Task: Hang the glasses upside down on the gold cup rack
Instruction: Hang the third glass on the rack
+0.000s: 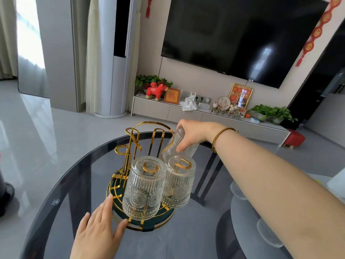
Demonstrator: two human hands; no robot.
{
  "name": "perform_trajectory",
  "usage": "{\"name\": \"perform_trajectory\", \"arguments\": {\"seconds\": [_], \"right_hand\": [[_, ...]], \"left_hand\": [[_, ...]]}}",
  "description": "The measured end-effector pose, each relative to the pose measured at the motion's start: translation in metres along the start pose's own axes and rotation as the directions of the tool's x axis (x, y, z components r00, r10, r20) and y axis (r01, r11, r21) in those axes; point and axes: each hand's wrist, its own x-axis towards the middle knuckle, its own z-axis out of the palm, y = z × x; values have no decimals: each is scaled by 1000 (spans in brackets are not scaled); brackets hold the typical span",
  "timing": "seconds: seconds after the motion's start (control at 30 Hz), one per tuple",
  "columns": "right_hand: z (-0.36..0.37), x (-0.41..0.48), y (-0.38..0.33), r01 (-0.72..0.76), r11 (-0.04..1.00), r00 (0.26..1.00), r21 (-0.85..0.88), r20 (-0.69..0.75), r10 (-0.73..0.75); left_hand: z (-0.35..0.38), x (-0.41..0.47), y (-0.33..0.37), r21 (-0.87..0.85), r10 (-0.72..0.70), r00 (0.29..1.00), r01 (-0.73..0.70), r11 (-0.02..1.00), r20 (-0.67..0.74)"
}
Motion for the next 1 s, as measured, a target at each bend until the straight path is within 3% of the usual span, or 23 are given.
{"name": "perform_trajectory", "arguments": {"seconds": [0.5, 1.0], "right_hand": [[30, 18, -4, 35, 997, 998, -69, 56, -31], [32, 10, 2, 66, 994, 997, 87, -34, -63]], "left_hand": [[3, 2, -3, -23, -6, 1000, 7, 1000, 25], [2, -1, -4, -27, -2, 999, 3, 1000, 33]]}}
